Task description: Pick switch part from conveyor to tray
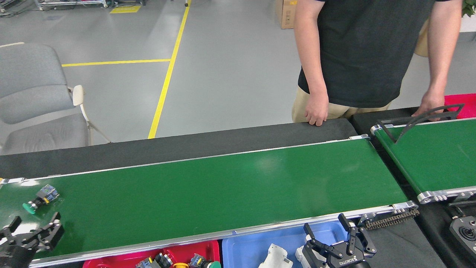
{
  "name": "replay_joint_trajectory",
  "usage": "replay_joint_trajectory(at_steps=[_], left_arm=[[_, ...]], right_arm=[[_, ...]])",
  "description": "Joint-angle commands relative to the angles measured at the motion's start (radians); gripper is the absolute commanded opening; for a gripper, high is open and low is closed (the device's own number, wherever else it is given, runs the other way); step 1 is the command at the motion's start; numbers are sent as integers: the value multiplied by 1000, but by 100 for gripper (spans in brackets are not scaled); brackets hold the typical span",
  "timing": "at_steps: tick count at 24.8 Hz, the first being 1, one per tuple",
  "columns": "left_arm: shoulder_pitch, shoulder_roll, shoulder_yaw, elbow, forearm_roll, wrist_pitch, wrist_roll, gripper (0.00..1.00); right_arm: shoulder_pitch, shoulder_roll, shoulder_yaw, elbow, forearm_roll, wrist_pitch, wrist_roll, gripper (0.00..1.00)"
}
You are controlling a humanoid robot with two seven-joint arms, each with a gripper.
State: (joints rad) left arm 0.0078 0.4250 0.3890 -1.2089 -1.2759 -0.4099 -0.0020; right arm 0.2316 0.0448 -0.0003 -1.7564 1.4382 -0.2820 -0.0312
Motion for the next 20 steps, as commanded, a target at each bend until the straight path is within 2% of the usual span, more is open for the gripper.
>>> replay_joint_trajectory(at_steps=[1, 3, 5, 6, 8, 12, 17, 20], left_arm=[[60, -3, 24, -120, 27, -33, -6, 100], [198, -66, 27, -313, 40, -27, -6, 100], [347, -193, 33, -514, 40, -20, -6, 100], [402, -270, 50, -577, 38, -23, -6, 100], [446, -358, 85, -571, 32, -29, -3, 100], [483, -373, 157, -569, 32, -33, 7, 100], [454, -364, 157, -569, 26, -29, 5, 100], [459, -358, 148, -569, -34, -27, 5, 100]], right_arm=[[-9, -2, 0, -14, -2, -2, 1, 98], [-9, -2, 0, -14, -2, -2, 1, 98], [-9, -3, 0, -14, -2, -2, 1, 98], [-9, -3, 0, -14, -2, -2, 1, 98], [-8, -2, 0, -14, -2, -2, 1, 98], [-8, 0, -1, -12, -4, 0, 1, 98], [-6, 3, -7, -14, -4, 24, 1, 98], [2, -2, -10, -14, -4, 37, 1, 98]])
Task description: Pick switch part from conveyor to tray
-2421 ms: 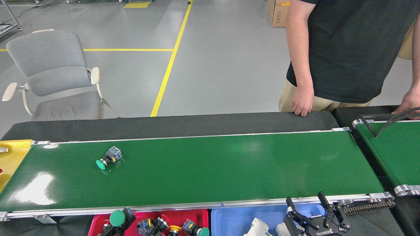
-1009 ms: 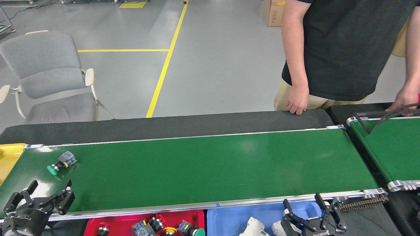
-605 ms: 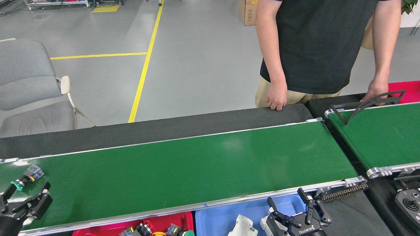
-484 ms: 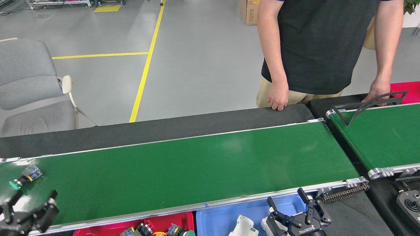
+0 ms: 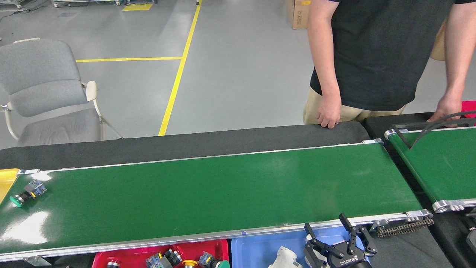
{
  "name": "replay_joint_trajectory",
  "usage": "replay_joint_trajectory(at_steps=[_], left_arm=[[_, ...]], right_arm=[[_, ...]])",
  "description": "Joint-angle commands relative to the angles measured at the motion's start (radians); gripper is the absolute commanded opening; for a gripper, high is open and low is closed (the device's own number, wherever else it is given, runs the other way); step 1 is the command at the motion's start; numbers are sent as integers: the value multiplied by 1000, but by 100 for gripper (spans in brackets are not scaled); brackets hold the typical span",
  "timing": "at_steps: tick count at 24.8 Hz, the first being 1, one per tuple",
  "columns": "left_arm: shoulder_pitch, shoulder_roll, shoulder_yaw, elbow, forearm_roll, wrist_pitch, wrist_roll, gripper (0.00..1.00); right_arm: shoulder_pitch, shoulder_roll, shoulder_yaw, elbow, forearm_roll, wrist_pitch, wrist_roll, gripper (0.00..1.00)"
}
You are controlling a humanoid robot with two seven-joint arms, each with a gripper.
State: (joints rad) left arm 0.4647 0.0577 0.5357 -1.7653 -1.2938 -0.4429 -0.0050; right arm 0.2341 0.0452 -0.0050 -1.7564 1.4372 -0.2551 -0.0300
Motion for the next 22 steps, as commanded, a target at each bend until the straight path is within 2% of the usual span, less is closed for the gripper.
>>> replay_joint_trajectory(at_steps=[1, 19, 22], left_arm=[[3, 10, 1, -11, -28, 6, 10, 100], [-17, 14, 13, -6, -32, 10, 10, 100], [-63, 19, 9, -5, -35, 7, 8, 100]], right_arm=[[2, -2, -10, -14, -3, 10, -1, 98], [18, 7, -72, -14, -4, 10, 2, 98], [19, 5, -73, -14, -6, 14, 2, 98]])
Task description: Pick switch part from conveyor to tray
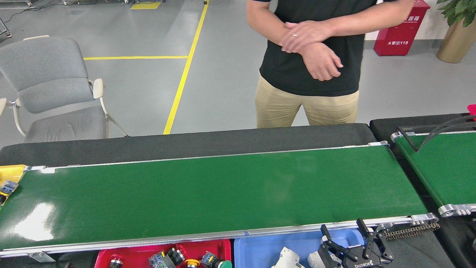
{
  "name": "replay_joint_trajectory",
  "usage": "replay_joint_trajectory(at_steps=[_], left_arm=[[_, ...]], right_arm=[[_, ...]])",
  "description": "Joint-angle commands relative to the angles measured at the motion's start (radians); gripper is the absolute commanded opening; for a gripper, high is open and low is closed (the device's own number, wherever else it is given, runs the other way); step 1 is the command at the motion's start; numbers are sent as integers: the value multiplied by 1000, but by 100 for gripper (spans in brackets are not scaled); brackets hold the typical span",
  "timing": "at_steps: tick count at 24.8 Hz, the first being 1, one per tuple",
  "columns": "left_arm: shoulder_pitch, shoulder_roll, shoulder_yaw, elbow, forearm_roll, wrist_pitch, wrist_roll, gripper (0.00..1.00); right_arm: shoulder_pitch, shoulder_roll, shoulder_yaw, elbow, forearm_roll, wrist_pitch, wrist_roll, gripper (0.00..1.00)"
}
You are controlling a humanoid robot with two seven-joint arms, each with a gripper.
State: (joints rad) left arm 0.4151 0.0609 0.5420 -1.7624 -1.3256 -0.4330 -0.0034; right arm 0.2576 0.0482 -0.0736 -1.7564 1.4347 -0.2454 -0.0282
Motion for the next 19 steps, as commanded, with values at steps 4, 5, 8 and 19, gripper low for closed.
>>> replay_joint_trajectory(at_steps=[4, 5, 8, 19], left_arm=[[-50, 19, -10, -9, -7, -10, 3, 100], [-50, 19, -10, -11, -9, -9, 3, 100], [-48, 23, 1, -8, -17, -9, 3, 100], [-42, 45, 33, -6, -17, -9, 3, 100]], right_arm=[[-5, 4, -15, -14, -3, 51, 1, 98], [-5, 4, -15, -14, -3, 52, 1, 98], [-1, 1, -15, -15, -3, 52, -1, 98], [20, 1, -15, -15, -3, 49, -4, 98]])
